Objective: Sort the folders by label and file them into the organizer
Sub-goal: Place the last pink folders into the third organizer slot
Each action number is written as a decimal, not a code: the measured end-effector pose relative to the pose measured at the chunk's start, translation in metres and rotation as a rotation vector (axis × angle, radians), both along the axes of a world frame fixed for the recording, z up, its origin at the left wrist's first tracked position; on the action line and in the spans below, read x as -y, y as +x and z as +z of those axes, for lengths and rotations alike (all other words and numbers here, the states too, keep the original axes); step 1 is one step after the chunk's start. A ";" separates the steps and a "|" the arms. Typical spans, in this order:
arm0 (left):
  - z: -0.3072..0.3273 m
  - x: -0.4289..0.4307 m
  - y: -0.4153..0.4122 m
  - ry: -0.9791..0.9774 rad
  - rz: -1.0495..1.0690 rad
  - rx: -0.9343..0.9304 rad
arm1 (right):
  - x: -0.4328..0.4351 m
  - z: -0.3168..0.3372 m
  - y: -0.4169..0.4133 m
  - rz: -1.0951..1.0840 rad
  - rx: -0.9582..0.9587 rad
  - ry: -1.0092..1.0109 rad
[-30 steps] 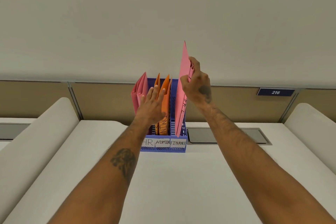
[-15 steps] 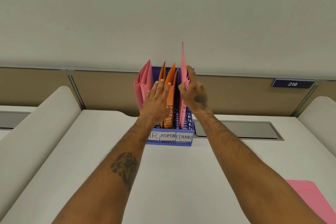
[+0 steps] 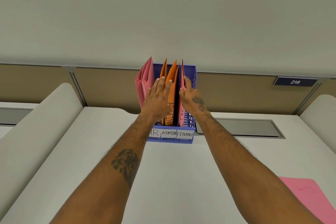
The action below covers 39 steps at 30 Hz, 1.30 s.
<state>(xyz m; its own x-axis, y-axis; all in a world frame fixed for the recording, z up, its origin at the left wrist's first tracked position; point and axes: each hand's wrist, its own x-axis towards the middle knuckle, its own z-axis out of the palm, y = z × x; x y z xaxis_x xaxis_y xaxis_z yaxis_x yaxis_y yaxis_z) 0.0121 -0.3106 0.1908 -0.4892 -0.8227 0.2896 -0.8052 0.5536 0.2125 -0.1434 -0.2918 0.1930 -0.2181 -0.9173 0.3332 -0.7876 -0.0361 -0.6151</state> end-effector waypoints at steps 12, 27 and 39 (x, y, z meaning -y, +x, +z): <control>0.001 -0.013 0.007 0.001 0.030 0.047 | -0.018 0.006 -0.009 0.021 0.036 0.165; -0.039 -0.080 0.021 -0.055 0.011 0.018 | -0.139 -0.049 -0.039 -0.145 -0.556 0.242; -0.073 -0.158 -0.062 0.062 -0.039 0.023 | -0.233 -0.067 -0.119 -0.219 -0.483 0.323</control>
<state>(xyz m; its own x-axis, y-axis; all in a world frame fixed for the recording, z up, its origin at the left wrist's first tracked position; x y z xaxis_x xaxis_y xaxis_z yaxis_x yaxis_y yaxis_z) -0.0497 -0.1528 0.1176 -0.5274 -0.8189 0.2265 -0.7884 0.5710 0.2289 -0.2624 -0.0592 0.1257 -0.3063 -0.9393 0.1546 -0.9479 0.2860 -0.1407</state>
